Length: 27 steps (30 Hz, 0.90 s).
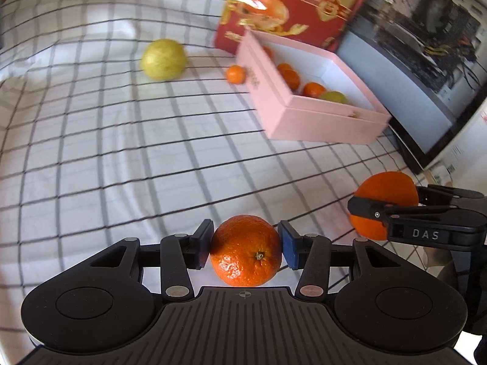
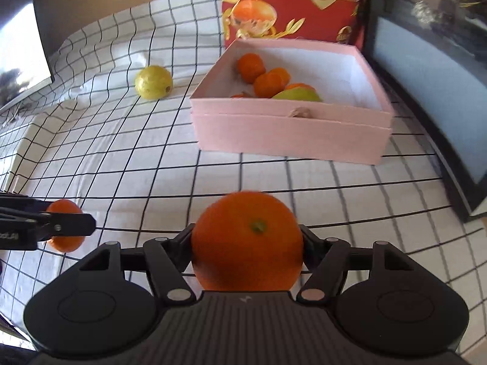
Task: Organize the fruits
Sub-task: 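Carry the large orange toward the pink box with the right gripper while the left gripper carries its tangerine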
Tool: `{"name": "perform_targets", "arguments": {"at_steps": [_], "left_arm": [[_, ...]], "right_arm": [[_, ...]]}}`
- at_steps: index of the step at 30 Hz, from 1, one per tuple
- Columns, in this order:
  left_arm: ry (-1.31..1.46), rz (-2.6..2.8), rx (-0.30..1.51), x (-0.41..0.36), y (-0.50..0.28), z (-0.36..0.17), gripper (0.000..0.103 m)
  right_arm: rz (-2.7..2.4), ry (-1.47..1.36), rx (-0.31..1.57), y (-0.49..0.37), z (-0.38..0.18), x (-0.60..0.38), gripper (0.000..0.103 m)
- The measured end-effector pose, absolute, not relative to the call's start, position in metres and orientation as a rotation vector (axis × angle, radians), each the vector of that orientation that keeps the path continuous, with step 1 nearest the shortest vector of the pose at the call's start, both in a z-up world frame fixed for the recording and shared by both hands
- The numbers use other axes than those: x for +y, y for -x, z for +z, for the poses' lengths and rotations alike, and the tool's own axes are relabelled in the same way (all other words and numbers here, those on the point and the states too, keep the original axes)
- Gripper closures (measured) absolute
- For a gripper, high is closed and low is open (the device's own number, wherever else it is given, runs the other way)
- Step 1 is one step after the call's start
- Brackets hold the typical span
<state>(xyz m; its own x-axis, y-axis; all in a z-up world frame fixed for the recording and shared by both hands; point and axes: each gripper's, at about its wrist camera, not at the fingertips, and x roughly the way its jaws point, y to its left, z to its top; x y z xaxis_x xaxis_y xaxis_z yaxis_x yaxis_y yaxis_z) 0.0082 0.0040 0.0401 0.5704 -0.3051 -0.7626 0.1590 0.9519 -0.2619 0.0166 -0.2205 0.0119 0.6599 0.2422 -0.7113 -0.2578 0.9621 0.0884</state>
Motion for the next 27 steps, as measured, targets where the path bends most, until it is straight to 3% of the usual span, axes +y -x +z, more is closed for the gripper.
{"name": "perform_targets", "arguments": {"at_steps": [10,27], "left_arm": [[0.099,-0.369,0.88,-0.037,-0.014,0.053,0.051],[0.113,-0.312,0.93,-0.025,0.0,0.039,0.051]], "right_arm": [[0.222,-0.043,0.734,-0.001,0.022,-0.254,0.031],[0.261,0.066,0.8,0.02,-0.009,-0.226,0.031]]}}
